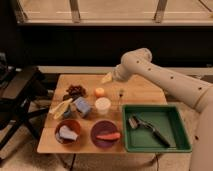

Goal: Place apple in paper cup

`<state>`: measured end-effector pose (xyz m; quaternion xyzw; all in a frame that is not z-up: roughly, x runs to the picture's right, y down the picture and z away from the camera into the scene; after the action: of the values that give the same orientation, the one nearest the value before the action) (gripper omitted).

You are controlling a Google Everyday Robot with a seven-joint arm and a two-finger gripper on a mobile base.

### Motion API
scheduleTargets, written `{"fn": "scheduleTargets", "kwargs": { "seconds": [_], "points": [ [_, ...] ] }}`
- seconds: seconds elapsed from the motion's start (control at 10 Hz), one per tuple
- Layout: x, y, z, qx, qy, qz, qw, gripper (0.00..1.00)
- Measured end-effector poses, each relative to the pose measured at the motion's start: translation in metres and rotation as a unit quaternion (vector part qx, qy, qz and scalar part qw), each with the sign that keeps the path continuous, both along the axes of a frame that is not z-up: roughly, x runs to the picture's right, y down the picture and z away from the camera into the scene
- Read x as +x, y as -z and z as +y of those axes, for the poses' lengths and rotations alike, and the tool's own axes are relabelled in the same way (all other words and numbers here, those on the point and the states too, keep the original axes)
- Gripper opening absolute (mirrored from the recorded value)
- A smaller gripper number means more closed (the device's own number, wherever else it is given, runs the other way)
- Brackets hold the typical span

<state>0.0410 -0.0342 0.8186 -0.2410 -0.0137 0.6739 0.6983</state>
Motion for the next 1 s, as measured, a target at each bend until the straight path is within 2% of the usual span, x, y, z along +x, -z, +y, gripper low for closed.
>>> {"fn": "scheduleTargets", "kwargs": {
  "seconds": [0.2, 0.3, 0.5, 0.7, 1.0],
  "points": [
    [-0.04, -0.014, 0.014, -0.018, 0.03, -0.029, 0.999, 0.8],
    [-0.061, -0.024, 0.025, -0.029, 0.05, -0.045, 0.9973, 0.8],
    [-0.08, -0.038, 0.037, -0.036, 0.069, -0.058, 0.9953, 0.8],
    [-0.083, -0.055, 0.034, -0.021, 0.061, -0.058, 0.9962, 0.8],
    [-0.08, -0.078, 0.025, -0.018, 0.04, -0.045, 0.998, 0.8]
  ]
}}
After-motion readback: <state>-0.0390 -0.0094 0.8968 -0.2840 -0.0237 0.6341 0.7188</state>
